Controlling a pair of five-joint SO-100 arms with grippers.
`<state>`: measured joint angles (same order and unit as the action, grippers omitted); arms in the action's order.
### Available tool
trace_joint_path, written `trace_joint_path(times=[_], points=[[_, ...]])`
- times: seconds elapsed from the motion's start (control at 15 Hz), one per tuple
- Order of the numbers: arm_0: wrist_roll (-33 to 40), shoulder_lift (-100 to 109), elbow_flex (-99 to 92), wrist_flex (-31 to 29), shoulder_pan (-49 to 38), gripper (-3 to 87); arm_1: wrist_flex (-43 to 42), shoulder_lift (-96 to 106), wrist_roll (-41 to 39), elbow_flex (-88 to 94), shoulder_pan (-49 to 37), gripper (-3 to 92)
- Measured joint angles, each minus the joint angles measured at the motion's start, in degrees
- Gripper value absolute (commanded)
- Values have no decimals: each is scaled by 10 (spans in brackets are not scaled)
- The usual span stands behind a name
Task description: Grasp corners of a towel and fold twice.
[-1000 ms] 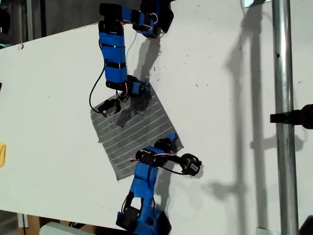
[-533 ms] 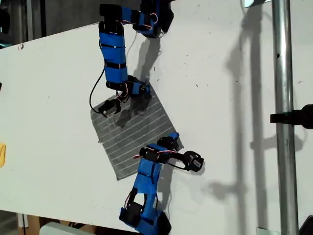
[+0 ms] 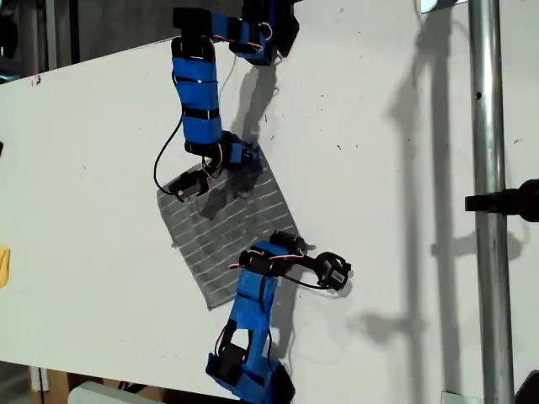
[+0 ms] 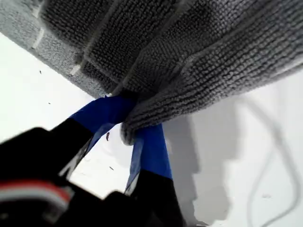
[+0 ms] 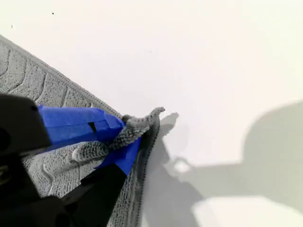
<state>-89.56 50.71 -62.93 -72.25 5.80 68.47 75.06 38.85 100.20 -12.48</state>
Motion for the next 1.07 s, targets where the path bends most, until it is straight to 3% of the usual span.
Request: trace_joint_path(times=[0.2,0.33,0.53,0.73,0.93,1.07], points=[[-11,28,3,-85,41,-29,49,25,76,-22,100,-2],[-35,82,-12,-141,91,-29,139,27,148,-117,200,-2],[-96,163,-32,-175,160,-29,198,54,221,-217,280,-2],[-110,234,-97,-197,136,-29,195,61,214,-193,207,-2],[-72,358,-234,-199,11,-29,164,61,128,-183,67,-3],[-5,410,-290,-199,-90,-29,137,49,55,-187,-20,-3]])
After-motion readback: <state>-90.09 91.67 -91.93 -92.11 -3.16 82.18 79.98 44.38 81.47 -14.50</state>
